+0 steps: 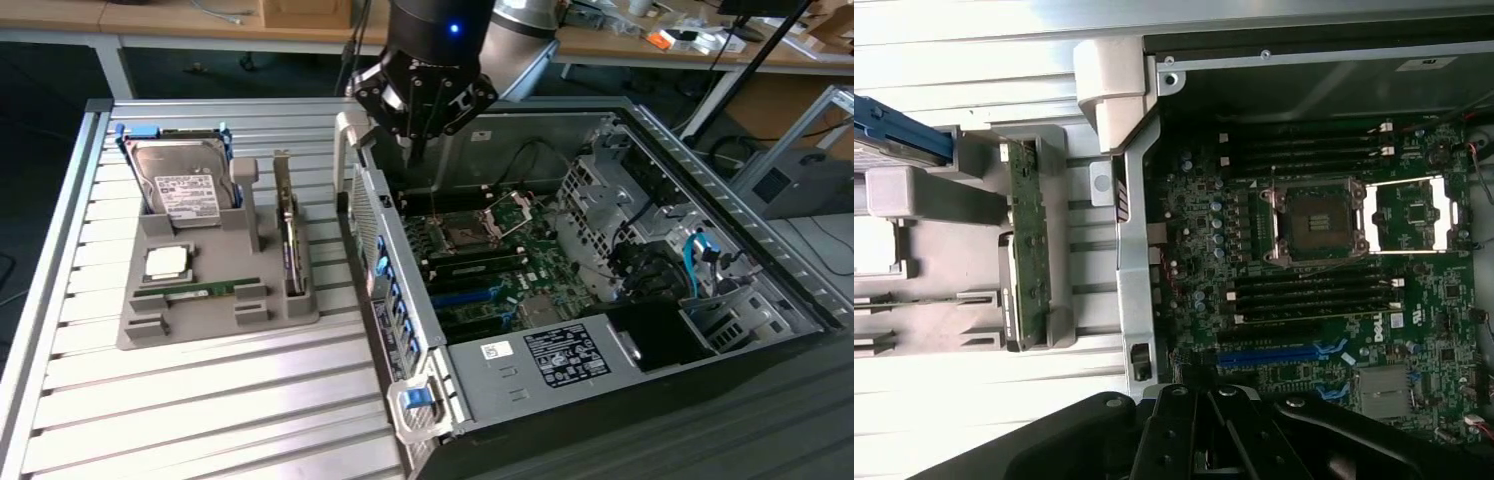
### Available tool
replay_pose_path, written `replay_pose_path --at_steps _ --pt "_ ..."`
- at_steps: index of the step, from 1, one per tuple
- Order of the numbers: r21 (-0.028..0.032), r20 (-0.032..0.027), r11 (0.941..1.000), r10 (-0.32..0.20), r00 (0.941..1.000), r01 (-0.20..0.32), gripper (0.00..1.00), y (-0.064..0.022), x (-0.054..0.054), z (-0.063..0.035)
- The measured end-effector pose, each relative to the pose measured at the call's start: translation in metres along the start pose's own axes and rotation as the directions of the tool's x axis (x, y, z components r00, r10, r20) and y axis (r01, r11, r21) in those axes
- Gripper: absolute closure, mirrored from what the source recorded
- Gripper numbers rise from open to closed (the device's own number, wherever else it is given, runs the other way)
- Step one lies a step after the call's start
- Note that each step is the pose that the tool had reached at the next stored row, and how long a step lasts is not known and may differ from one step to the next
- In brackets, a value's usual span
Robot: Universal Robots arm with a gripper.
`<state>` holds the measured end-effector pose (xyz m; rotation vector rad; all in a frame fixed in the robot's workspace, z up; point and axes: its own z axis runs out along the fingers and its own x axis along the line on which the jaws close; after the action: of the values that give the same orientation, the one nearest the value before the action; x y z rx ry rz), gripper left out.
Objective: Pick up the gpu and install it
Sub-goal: 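Reach for the gpu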
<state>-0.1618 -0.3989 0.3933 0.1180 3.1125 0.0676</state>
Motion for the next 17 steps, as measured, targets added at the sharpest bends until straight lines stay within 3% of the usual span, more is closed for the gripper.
replay_pose_path --at_steps 17 --pt "0.0 0.0 1.0 0.0 1.0 0.0 0.89 -0.0005 0.0073 -0.0002"
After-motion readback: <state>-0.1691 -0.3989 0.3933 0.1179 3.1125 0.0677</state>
